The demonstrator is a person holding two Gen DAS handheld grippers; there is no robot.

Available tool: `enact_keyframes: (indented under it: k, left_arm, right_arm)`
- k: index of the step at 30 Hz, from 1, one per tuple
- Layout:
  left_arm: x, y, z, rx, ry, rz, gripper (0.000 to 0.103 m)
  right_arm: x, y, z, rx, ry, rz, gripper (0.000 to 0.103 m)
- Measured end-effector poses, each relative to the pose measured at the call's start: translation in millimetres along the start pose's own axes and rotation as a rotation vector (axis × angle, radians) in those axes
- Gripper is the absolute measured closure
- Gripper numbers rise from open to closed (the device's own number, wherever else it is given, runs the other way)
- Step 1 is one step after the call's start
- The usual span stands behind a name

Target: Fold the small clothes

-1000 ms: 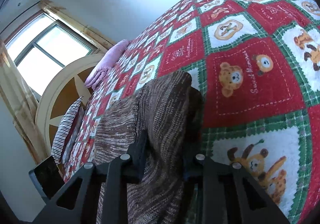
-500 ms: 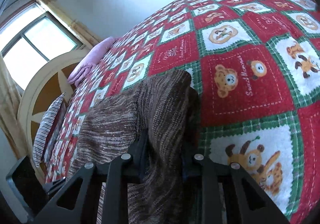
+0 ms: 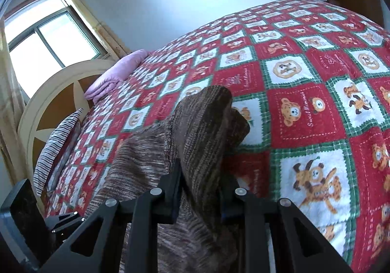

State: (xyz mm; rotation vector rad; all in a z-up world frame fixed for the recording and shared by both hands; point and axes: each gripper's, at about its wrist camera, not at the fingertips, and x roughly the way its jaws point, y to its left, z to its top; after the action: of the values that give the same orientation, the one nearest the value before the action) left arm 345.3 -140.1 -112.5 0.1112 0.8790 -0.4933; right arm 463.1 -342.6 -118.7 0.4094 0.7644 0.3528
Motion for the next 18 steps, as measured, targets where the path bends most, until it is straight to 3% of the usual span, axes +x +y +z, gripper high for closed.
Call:
enact_keyframes:
  k: [18]
  left_arm:
    - [-80, 14, -57, -0.051, -0.054, 0.026, 0.078]
  right_arm:
    - [-28, 78, -57, -0.058, -0.012, 0.104, 0.079]
